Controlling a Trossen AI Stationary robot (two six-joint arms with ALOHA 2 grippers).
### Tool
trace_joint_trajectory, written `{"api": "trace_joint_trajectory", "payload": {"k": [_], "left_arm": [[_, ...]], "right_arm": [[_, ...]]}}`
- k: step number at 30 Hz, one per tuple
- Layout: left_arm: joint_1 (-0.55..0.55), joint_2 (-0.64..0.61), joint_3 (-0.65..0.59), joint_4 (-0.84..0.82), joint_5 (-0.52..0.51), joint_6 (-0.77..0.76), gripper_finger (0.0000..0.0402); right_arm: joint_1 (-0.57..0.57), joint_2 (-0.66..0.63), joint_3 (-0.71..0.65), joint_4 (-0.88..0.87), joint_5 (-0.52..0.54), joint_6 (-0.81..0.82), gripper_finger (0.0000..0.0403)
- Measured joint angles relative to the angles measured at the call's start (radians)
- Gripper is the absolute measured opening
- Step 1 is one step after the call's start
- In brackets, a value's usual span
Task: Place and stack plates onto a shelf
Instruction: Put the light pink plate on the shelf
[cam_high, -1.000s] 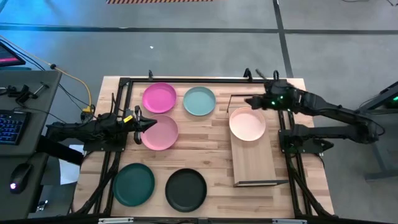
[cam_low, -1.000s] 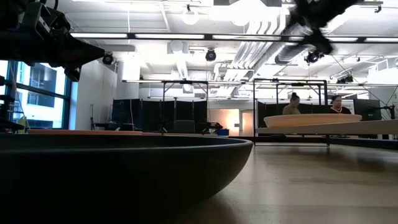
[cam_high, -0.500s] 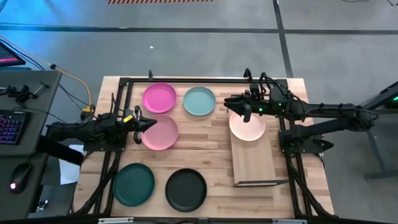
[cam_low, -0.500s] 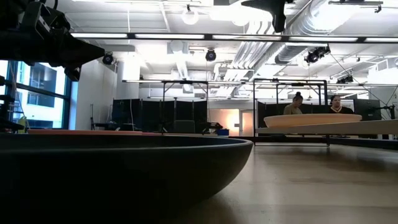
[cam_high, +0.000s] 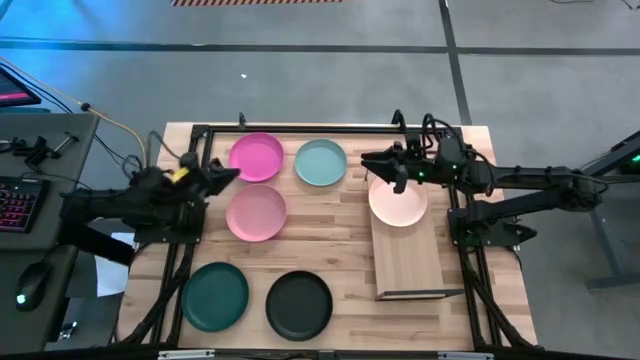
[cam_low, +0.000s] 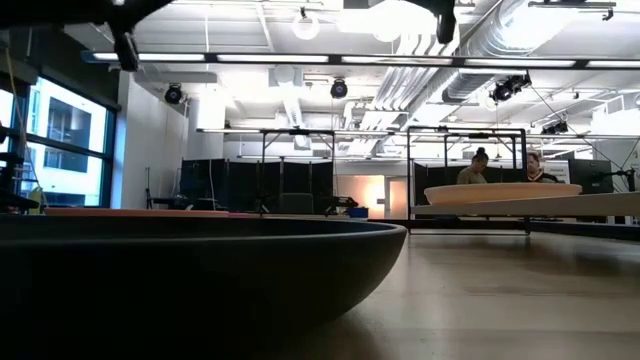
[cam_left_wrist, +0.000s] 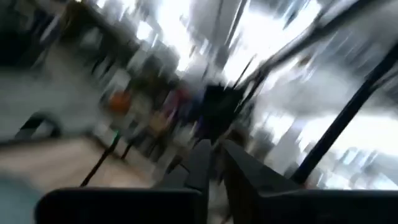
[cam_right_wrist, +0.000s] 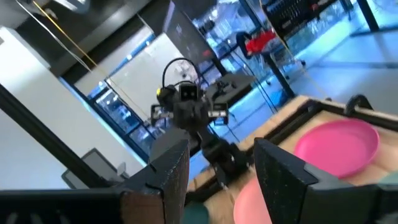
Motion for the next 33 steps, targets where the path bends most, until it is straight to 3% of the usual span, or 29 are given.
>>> {"api": "trace_joint_trajectory", "payload": {"k": [8, 11, 15, 20, 24, 33], "left_arm": [[0.000, 0.291, 0.441, -0.726, 0.047, -0.026, 0.0140], [0.000, 0.388, 0.497, -0.977, 0.114, -0.149, 0.0171], [-0.001, 0.475, 0.475, -1.177, 0.326, -0.317, 0.0193], [-0.040, 0.534, 0.391, -1.303, 0.367, -0.521, 0.0193], [-0.096, 0.544, 0.312, -1.303, 0.289, -0.705, 0.0189], [-0.217, 0.619, 0.294, -1.266, 0.072, -1.040, 0.0188]], "right_arm": [[-0.007, 0.000, 0.000, 0.001, 0.001, -0.001, 0.0160], [-0.007, 0.000, 0.000, 0.000, 0.001, -0.001, 0.0160], [-0.007, 0.000, 0.000, -0.001, 0.002, -0.002, 0.0160], [-0.007, 0.000, 0.000, -0.007, 0.005, -0.002, 0.0160], [-0.007, 0.000, 0.000, -0.019, 0.004, -0.002, 0.0160], [-0.007, 0.000, 0.000, -0.036, 0.003, -0.002, 0.0160]]}}
